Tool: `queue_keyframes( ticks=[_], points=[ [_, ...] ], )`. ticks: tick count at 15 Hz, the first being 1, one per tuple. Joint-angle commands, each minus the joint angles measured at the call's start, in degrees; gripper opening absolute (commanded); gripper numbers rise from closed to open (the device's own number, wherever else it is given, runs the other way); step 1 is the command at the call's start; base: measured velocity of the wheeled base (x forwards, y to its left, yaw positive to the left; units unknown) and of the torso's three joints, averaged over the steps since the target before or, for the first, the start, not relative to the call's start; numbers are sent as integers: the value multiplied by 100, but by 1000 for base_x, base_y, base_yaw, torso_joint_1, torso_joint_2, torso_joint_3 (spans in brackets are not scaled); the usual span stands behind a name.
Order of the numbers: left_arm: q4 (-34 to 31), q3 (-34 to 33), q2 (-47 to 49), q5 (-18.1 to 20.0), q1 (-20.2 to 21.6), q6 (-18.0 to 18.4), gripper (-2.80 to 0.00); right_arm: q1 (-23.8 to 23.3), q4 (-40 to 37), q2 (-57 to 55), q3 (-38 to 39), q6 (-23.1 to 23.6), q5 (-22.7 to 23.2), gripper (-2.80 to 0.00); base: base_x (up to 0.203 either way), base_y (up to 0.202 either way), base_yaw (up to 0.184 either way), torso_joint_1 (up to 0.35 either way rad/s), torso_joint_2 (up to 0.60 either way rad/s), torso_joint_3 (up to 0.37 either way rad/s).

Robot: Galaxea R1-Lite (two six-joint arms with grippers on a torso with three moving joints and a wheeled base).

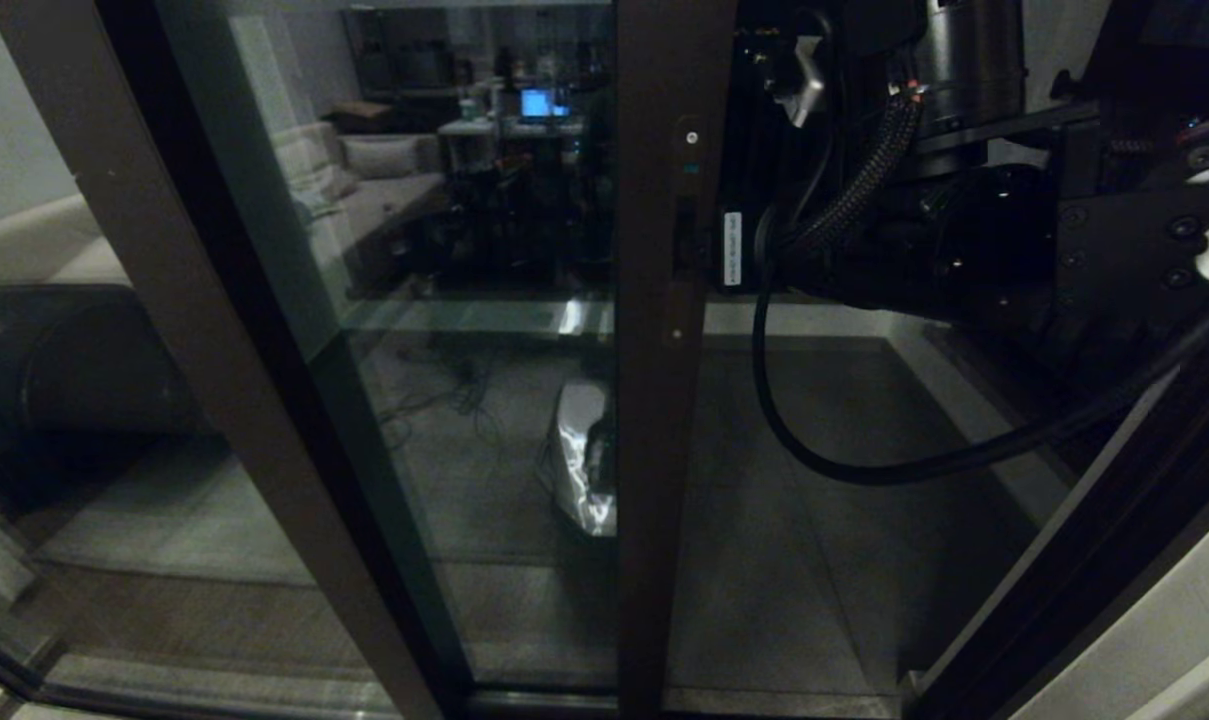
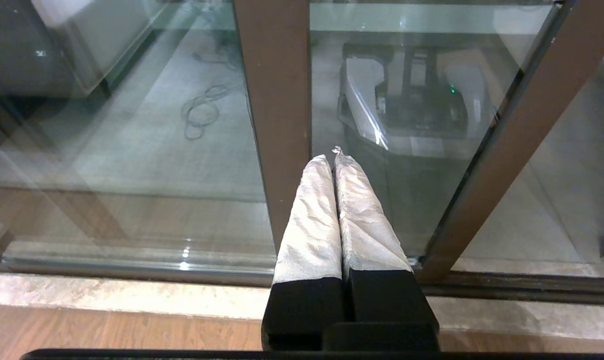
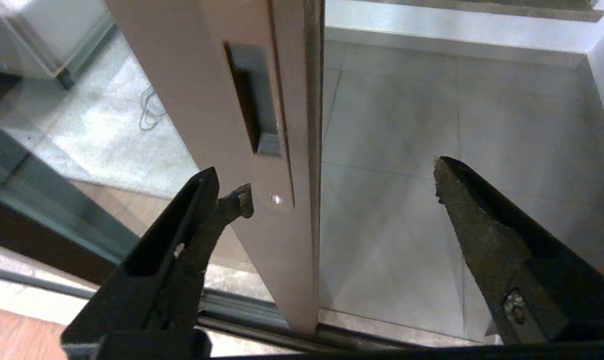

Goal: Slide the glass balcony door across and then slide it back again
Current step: Close the slid door

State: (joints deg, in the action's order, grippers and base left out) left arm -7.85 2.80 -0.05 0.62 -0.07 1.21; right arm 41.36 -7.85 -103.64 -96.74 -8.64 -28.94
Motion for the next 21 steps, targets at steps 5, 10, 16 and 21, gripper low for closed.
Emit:
queue_keyframes(
  ticks=[5, 10, 16, 21],
  points=[
    [-5, 1, -4, -1, 7, 2, -280, -97, 2, -385, -346, -6, -6, 0, 0, 0, 0, 0, 0, 0],
    [-2, 1, -4, -1, 0, 2, -280, -174, -5, -221, -280, 98, 6, 0, 0, 0, 0, 0, 0, 0],
    [-6, 1, -4, -1, 2, 2, -280, -366, 2, -265, -279, 126, 20, 0, 0, 0, 0, 0, 0, 0],
    [-6, 1, -4, -1, 3, 2, -280, -401, 29, -438, -355, 117, 20, 0, 0, 0, 0, 0, 0, 0]
  ],
)
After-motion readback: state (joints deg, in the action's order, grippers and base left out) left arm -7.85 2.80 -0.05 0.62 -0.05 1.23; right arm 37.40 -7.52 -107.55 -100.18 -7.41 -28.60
